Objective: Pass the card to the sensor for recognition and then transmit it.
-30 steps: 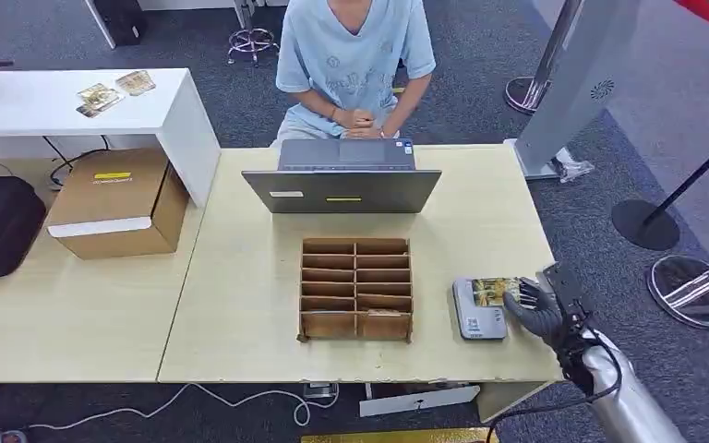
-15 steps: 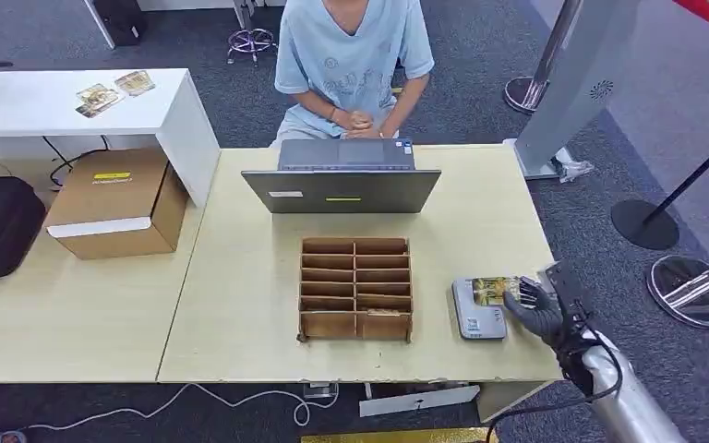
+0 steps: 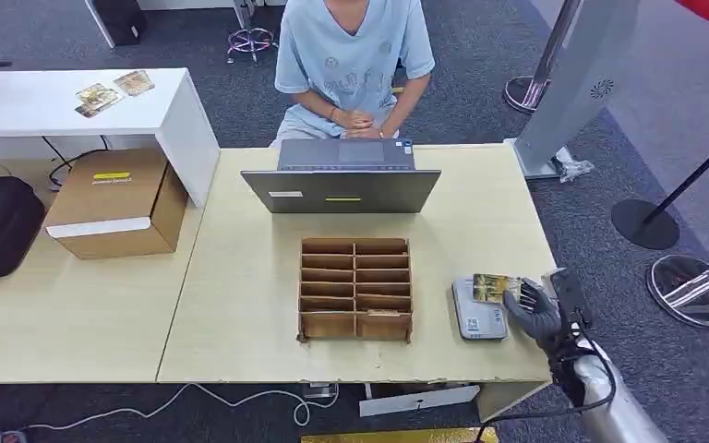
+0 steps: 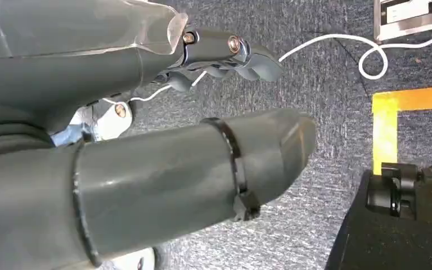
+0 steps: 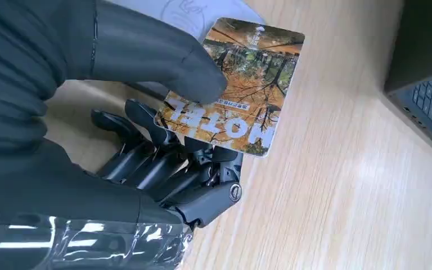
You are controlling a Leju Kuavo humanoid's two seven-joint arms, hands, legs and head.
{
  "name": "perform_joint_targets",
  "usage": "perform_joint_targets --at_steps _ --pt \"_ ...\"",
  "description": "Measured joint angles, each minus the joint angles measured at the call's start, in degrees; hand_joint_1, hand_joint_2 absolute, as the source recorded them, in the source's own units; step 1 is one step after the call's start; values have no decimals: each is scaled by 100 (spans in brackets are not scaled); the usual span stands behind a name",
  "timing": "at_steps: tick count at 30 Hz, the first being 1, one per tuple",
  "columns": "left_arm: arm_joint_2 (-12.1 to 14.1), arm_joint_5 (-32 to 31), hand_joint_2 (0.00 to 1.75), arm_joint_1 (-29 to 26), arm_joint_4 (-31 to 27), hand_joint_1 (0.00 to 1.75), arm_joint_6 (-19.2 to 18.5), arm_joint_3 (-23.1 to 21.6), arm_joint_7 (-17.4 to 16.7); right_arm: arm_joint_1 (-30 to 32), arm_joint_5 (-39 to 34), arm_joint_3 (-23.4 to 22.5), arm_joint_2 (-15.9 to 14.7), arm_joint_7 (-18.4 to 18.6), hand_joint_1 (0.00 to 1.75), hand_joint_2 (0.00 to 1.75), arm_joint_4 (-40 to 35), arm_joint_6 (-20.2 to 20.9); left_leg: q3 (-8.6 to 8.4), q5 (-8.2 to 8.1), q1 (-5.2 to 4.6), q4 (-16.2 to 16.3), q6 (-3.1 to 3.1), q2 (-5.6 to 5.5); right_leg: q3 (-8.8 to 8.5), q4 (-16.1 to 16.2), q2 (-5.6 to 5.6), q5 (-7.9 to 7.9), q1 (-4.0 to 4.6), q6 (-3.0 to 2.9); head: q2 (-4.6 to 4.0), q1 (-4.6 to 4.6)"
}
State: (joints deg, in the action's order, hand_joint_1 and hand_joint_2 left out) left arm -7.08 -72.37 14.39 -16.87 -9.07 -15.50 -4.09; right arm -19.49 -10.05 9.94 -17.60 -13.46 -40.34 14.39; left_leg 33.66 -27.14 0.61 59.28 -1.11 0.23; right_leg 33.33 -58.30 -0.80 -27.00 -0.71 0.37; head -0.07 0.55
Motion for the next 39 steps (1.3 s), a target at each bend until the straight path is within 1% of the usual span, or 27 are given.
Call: perform_joint_targets --at_steps 4,7,13,23,34,36,37,38,39 --pt "2 9 0 -31 0 0 53 24 0 188 -18 0 55 -147 175 175 -291 -158 6 0 0 0 0 -2 3 0 -2 0 0 0 0 0" --pt "2 44 0 -40 0 0 81 50 -7 295 24 7 109 -241 175 175 -481 -197 12 0 -1 0 0 -2 10 -2 -2 0 0 0 0 0" --pt "0 81 0 -74 0 0 133 87 -83 307 122 74 179 -324 175 175 -678 -304 15 0 -1 -1 0 -2 13 -2 -1 0 0 0 0 0" --pt "-11 122 0 -112 0 0 155 157 -103 315 225 118 308 -346 175 175 -940 -586 17 0 -1 -1 0 -2 18 -2 -1 -1 0 0 0 0" --pt "-11 140 0 -117 0 0 155 164 -109 321 223 118 317 -352 175 175 -960 -610 18 0 -1 -1 0 -2 18 -2 -1 -1 0 0 0 0" --pt "-13 146 0 -120 0 0 173 190 -148 354 218 118 341 -415 175 175 -1023 -752 18 0 -1 -1 0 -2 18 -1 -1 -1 0 0 0 0" --pt "-15 157 0 -122 0 0 190 194 -190 379 223 111 361 -510 175 175 -1085 -954 20 0 -1 -1 0 -2 20 -2 -1 -1 0 0 0 0" --pt "-29 166 0 -126 0 0 225 199 -197 392 349 96 406 -662 175 175 -1200 -1385 21 0 -1 -1 0 -2 21 -2 -1 -1 0 0 0 -2" --pt "-37 166 0 -126 0 0 236 201 -197 393 409 92 420 -700 175 175 -1235 -1516 22 0 -1 -1 0 -2 22 -2 -1 -1 0 0 0 0"
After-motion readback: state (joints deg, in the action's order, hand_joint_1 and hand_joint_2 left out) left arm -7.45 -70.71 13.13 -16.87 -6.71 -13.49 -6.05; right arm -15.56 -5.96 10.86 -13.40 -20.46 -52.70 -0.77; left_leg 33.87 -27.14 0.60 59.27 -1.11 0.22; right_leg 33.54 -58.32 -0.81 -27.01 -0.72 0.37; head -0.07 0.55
